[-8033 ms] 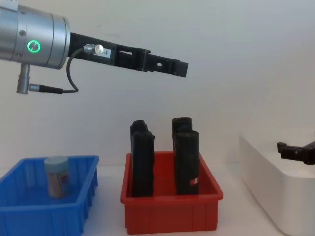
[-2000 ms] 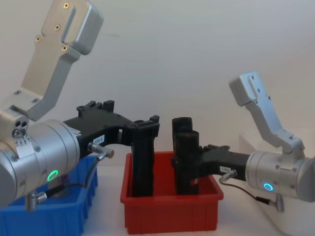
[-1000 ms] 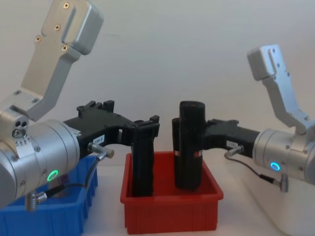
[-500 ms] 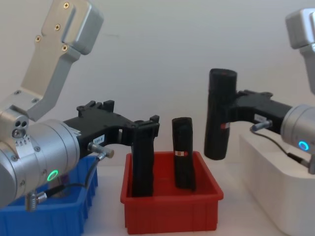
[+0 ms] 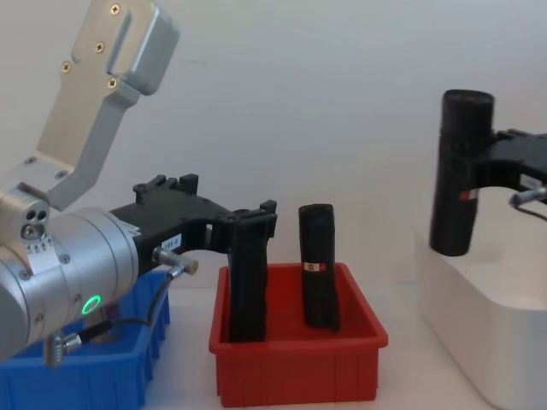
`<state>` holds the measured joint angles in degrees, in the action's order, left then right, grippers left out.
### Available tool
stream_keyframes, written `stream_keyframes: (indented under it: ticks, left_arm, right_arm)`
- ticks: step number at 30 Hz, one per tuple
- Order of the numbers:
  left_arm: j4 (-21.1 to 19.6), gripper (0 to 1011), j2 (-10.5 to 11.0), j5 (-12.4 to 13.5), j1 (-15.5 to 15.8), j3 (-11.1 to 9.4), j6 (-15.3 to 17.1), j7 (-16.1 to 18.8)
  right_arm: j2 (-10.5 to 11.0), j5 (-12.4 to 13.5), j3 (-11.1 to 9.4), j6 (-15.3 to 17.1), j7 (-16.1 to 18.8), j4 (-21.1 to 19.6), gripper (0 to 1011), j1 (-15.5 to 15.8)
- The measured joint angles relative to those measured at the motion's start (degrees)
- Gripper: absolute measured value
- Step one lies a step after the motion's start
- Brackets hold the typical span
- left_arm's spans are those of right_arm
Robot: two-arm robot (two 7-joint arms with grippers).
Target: Pick the cotton swabs from the blue box and place them into the white box.
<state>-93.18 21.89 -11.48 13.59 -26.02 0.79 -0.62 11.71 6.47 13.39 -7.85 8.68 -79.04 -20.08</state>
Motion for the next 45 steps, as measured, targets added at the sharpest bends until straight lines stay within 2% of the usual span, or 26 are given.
stream_keyframes:
  ticks: [9, 21, 24, 25, 28, 32, 34, 36, 39, 41, 45]
  left_arm:
    - [0.0, 1004, 0.0, 0.0, 0.0, 0.0, 0.0, 0.0]
    - [0.0, 1004, 0.0, 0.0, 0.0, 0.0, 0.0, 0.0]
    - [0.0, 1004, 0.0, 0.0, 0.0, 0.0, 0.0, 0.0]
    - [0.0, 1004, 0.0, 0.0, 0.0, 0.0, 0.0, 0.0]
    - [0.0, 1004, 0.0, 0.0, 0.0, 0.0, 0.0, 0.0]
    - [0.0, 1004, 0.0, 0.0, 0.0, 0.0, 0.0, 0.0]
    - [0.0, 1004, 0.0, 0.0, 0.0, 0.0, 0.0, 0.0]
    - [0.0, 1004, 0.0, 0.0, 0.0, 0.0, 0.0, 0.0]
    - [0.0, 1004, 0.0, 0.0, 0.0, 0.0, 0.0, 0.0]
    - [0.0, 1004, 0.0, 0.0, 0.0, 0.0, 0.0, 0.0]
    - [0.0, 1004, 0.0, 0.0, 0.0, 0.0, 0.0, 0.0]
  right_arm:
    - [2.23, 0.17, -1.72, 1.73, -3.18, -3.72, 439, 2.75]
    - [3.36, 1.07, -2.79, 2.8, -3.91, -4.46, 442, 4.14]
    - [3.41, 1.2, -2.86, 2.87, -3.71, -4.24, 523, 4.19]
    - [3.42, 1.23, -2.87, 2.89, -3.64, -4.17, 523, 4.19]
    - [3.44, 1.4, -2.94, 2.92, -3.32, -3.82, 657, 4.19]
    - [3.45, 1.57, -3.03, 2.93, -2.94, -3.44, 731, 4.17]
    - [3.44, 1.63, -3.06, 2.92, -2.77, -3.26, 826, 4.15]
    - [3.44, 1.69, -3.09, 2.89, -2.6, -3.13, 852, 4.14]
    - [3.43, 1.8, -3.11, 2.78, -2.38, -2.99, 959, 4.14]
    - [3.43, 1.84, -3.13, 2.72, -2.31, -2.96, 1001, 4.15]
    - [3.4, 1.95, -3.18, 2.59, -2.08, -2.87, 1001, 4.21]
